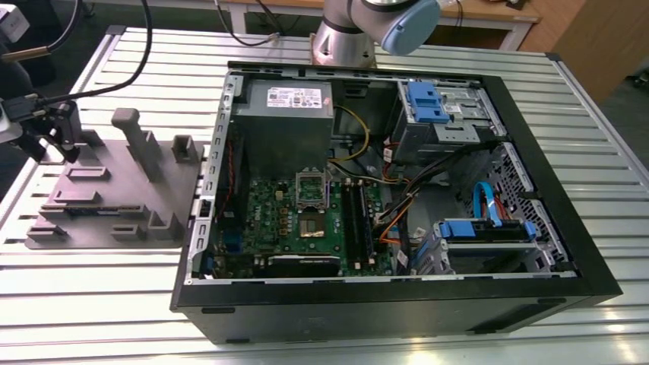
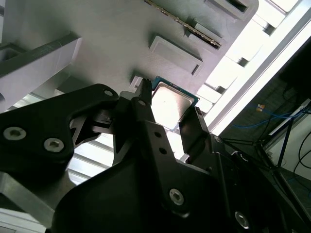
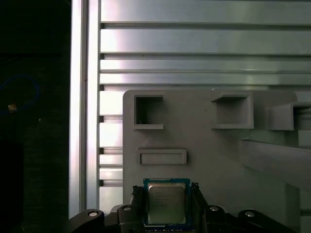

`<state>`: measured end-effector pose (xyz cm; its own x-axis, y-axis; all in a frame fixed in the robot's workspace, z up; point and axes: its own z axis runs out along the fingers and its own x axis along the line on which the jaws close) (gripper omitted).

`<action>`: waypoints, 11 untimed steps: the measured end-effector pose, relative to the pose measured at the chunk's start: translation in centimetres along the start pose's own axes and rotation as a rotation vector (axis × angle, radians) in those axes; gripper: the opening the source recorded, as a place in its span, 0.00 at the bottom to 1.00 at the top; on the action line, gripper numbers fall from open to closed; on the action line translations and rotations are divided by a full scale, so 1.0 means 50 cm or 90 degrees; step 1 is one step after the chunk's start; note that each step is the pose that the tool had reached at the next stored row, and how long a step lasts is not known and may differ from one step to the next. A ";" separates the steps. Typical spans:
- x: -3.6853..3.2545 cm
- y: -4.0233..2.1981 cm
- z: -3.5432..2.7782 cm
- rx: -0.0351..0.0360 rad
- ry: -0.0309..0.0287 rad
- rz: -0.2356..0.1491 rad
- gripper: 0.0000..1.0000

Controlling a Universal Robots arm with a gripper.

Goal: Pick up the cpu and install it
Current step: 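Pick up the cpu and move it towards the insertion slot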

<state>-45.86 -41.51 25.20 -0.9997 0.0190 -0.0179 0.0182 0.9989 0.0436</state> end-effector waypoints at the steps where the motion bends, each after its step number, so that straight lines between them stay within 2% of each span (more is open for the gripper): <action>1: 0.000 0.000 0.000 0.0000 0.0000 0.000 0.47; 11: -0.001 0.000 -0.001 0.0001 0.0003 0.000 0.47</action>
<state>-45.81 -41.51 25.24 -0.9997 0.0190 -0.0174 0.0182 0.9989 0.0433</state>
